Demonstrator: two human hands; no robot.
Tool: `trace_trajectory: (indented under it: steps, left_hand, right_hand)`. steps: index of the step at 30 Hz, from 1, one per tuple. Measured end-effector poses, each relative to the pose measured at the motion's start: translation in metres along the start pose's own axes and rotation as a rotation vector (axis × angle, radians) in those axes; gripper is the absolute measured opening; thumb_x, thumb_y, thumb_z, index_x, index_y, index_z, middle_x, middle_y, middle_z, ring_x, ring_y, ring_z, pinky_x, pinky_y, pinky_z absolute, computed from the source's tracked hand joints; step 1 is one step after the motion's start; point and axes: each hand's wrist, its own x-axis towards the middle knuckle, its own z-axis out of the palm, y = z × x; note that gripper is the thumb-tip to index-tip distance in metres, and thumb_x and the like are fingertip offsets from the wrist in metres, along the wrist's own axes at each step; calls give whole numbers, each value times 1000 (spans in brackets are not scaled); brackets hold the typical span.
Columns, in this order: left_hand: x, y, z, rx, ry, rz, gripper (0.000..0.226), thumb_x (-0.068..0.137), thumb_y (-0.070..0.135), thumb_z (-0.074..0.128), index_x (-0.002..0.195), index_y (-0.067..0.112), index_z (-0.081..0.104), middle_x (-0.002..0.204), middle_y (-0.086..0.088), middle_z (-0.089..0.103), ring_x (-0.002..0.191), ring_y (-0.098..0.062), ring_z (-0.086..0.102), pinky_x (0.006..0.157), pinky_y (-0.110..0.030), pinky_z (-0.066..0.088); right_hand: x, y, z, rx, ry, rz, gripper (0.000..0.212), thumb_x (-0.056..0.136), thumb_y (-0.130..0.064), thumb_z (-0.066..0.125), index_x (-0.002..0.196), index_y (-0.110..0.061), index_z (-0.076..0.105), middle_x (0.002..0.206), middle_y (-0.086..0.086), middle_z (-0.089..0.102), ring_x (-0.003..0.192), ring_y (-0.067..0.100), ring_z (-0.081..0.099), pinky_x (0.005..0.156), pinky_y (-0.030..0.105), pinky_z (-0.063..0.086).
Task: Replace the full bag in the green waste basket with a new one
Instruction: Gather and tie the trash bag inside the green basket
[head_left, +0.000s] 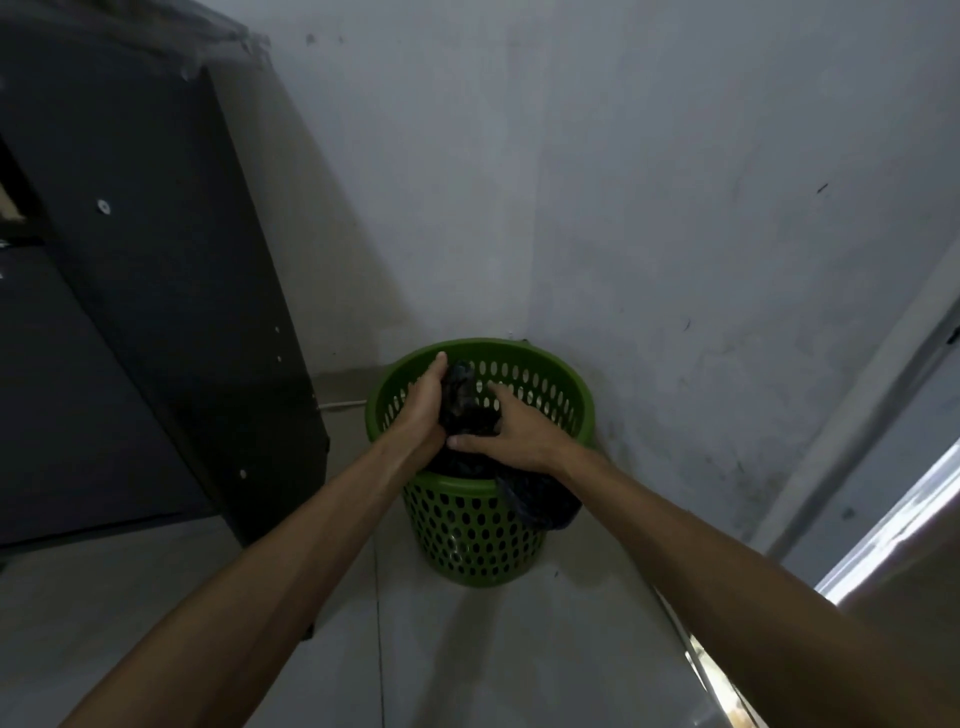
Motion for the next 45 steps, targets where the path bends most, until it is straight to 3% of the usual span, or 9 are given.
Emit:
trace_trajectory:
  steps: [4,8,15,18,23,27,33,37,45]
  left_hand:
    - [-5,2,-17,141,-124,124,37,95,47,50,114,20,67,117,-2,67,109,-20,61,104,-39,43]
    - [-7,-7,-42,649,-327,267,67,70,69,69,127,39,55,124,15,62,113,-7,60,100,-29,46]
    - [4,-14,-23,768,-404,275,32,89,40,66,120,32,62,114,12,66,104,-1,62,89,-15,47]
    - [9,-15,-24,726,-309,267,29,98,28,56,123,17,64,109,2,66,100,-14,63,79,-15,49]
    - [18,-10,-34,340,-47,105,32,100,30,51,122,11,64,119,-9,68,105,-27,65,98,-43,50]
    - [11,-5,-33,187,38,54,24,102,24,48,117,9,59,108,-9,64,101,-29,61,91,-39,49]
    - [9,-4,-29,296,44,124,30,99,35,51,120,15,58,119,-8,63,106,-29,60,96,-40,49]
    - [11,-8,-33,555,-83,231,61,64,69,74,104,24,69,107,3,73,101,-21,67,94,-46,53]
    - [5,-6,-21,509,-144,267,49,81,29,78,124,12,64,120,-1,68,100,-15,65,85,-26,52]
  right_hand:
    - [13,4,0,-20,104,-59,29,92,-28,63,112,-9,70,107,10,72,100,26,66,84,33,52]
    - [15,5,-14,347,58,29,27,99,-16,51,119,-7,68,104,8,69,94,21,67,74,23,53]
    - [0,-1,-23,709,-91,222,26,91,-20,57,106,-5,71,98,16,73,88,26,70,77,33,58]
    - [-3,-5,-29,511,-121,152,40,83,-28,67,118,-9,64,108,12,69,98,26,67,91,39,54]
    - [-22,-9,-34,-169,-69,-76,130,57,-75,74,154,-34,-1,161,-2,15,146,19,21,116,39,27]
    - [-35,12,-31,-515,-80,-113,119,65,-73,70,153,-36,1,161,4,3,146,29,10,118,45,21]
    - [-28,13,-58,130,257,54,61,84,-10,69,139,-9,43,127,6,55,110,20,56,91,24,45]
    - [-13,15,-68,742,456,256,52,71,-8,79,119,-2,60,111,14,68,92,25,69,74,30,58]
    - [7,3,-36,1118,727,297,58,69,-34,86,113,-5,61,104,5,68,89,19,67,82,33,58]
